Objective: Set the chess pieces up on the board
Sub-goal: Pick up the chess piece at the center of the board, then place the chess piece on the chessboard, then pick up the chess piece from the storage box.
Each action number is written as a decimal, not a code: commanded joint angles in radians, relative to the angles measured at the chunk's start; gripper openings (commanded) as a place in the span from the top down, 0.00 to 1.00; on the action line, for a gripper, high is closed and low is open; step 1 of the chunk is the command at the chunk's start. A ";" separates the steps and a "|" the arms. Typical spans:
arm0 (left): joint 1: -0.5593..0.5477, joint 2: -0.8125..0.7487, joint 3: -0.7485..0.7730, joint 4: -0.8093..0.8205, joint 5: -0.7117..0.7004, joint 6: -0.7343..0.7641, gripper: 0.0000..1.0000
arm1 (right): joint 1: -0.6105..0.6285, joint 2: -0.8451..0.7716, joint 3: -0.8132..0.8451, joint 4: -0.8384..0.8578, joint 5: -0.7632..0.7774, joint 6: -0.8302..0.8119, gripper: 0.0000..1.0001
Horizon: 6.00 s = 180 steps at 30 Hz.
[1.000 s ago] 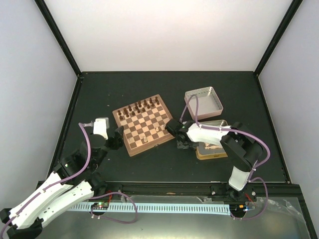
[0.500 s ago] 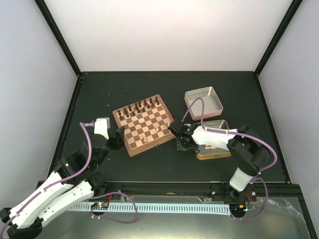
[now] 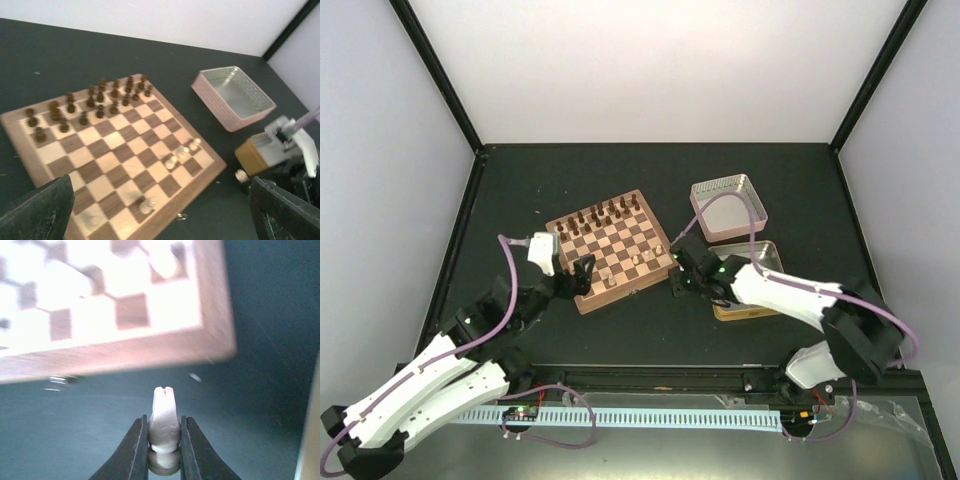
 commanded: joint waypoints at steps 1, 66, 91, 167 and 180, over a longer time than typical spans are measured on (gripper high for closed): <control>0.012 0.062 0.020 0.117 0.189 -0.002 0.01 | 0.008 -0.159 -0.029 0.292 -0.190 -0.190 0.94; 0.278 0.133 -0.109 0.042 0.454 -0.025 0.98 | 0.004 -0.264 -0.046 0.351 -0.383 -0.184 0.29; 0.107 0.408 -0.249 0.356 0.188 0.020 0.98 | 0.004 -0.225 -0.038 0.324 -0.240 -0.128 0.30; 0.111 0.184 0.011 0.171 0.249 0.050 0.35 | -0.250 -0.041 0.034 -0.304 0.168 -0.109 0.46; 0.113 0.183 0.005 0.172 0.254 0.042 0.34 | -0.250 0.071 0.069 -0.252 0.239 -0.140 0.68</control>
